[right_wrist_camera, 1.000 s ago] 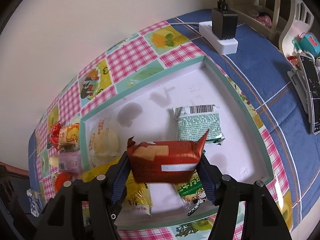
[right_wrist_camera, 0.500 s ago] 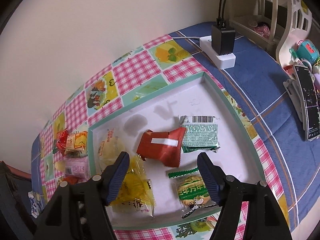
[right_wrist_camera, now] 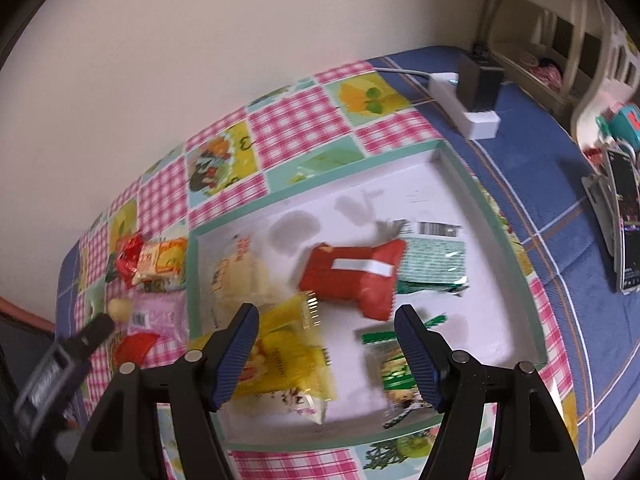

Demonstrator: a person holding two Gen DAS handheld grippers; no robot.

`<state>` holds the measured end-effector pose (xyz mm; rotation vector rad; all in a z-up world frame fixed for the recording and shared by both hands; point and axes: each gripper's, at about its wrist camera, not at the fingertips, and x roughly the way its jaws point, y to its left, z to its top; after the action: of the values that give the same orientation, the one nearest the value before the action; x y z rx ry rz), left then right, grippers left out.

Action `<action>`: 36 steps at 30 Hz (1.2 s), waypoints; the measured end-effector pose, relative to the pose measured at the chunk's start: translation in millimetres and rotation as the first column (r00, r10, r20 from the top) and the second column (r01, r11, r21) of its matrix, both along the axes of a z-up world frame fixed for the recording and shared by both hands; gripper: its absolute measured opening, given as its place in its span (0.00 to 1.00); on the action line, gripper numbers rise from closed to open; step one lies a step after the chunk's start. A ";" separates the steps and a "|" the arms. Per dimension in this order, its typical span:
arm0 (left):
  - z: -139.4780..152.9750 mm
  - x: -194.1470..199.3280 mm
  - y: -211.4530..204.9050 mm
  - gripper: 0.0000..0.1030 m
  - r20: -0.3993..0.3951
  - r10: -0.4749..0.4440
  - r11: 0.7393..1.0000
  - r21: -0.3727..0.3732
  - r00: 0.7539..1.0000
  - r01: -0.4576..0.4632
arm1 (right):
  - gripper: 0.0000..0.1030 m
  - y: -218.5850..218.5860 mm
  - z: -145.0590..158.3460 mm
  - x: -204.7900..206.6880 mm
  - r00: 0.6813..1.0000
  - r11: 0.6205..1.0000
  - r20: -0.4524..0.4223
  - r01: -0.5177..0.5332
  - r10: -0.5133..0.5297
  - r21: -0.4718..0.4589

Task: Organize snacks
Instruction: 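Move both tools back over the snack pile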

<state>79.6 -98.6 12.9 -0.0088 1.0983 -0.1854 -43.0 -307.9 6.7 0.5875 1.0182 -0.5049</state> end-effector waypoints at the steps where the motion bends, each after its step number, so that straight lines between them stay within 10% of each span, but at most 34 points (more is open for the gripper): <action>1: 0.5 4.4 9.9 0.99 0.005 0.032 0.999 0.013 0.999 -0.032 | 0.72 4.8 1.0 2.7 1.000 1.000 0.000 -0.015 0.015 -0.007; 17: -6.3 30.0 125.2 0.99 0.013 0.322 0.941 0.106 0.947 -0.321 | 0.89 87.7 8.3 44.5 0.976 0.977 0.055 -0.210 0.212 -0.041; 18: -5.8 30.0 127.9 0.99 0.014 0.325 0.940 0.105 0.945 -0.325 | 1.00 92.1 8.3 46.7 0.973 0.975 0.059 -0.220 0.222 -0.041; 36: -9.1 40.3 144.7 0.99 0.015 0.284 0.958 0.023 0.959 -0.285 | 1.00 146.7 -0.3 79.9 0.942 0.946 0.091 -0.319 0.324 -0.060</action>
<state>120.0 46.0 3.9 -0.1428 1.0748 0.0872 36.9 -161.2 6.3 0.3914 0.9815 -0.2060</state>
